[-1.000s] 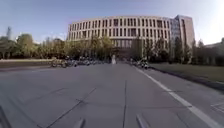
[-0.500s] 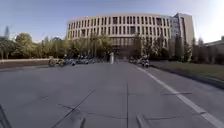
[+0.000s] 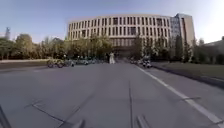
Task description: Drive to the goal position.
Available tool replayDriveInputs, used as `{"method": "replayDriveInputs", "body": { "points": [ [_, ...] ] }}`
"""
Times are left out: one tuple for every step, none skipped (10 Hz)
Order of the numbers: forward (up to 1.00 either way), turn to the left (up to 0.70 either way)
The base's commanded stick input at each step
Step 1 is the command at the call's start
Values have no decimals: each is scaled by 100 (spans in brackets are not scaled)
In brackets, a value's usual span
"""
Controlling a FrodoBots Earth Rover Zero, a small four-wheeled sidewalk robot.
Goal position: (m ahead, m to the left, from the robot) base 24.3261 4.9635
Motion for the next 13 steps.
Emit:
{"method": "replayDriveInputs", "body": {
  "points": [
    [60,0],
    [60,0],
    [60,0],
    [60,0],
    [60,0],
    [60,0],
    [60,0],
    [60,0],
    [60,0],
    [60,0],
    [60,0],
    [60,0],
    [60,0]
  ]
}}
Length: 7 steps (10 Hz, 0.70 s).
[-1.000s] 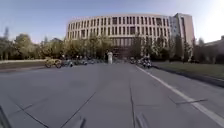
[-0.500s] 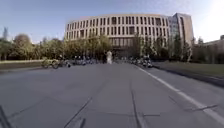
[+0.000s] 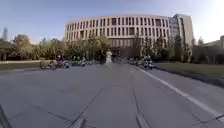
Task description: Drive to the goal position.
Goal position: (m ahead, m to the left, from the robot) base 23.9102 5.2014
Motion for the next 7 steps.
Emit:
{"method": "replayDriveInputs", "body": {
  "points": [
    [60,0],
    [60,0],
    [60,0],
    [60,0],
    [60,0],
    [60,0],
    [60,0]
  ]
}}
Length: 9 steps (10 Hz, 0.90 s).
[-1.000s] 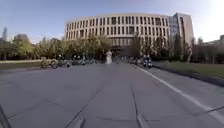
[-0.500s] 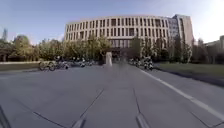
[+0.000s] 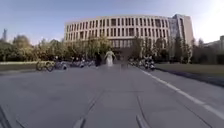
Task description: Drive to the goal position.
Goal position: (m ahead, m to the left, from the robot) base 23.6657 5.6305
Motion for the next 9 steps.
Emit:
{"method": "replayDriveInputs", "body": {
  "points": [
    [60,0],
    [60,0],
    [60,0],
    [60,0],
    [60,0],
    [60,0],
    [60,0],
    [60,0],
    [60,-2]
  ]
}}
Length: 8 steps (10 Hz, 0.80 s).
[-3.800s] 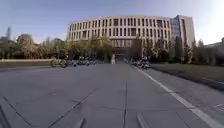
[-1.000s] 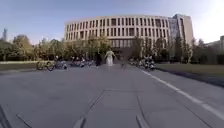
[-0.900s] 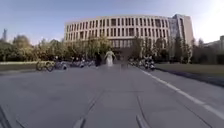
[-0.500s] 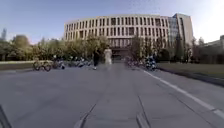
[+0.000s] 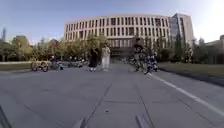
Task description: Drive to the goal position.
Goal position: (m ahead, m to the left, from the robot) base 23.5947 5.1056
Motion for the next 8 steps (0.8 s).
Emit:
{"method": "replayDriveInputs", "body": {
  "points": [
    [60,-11],
    [60,-13],
    [60,-13],
    [60,-13],
    [60,-13],
    [60,0],
    [60,0],
    [60,0]
  ]
}}
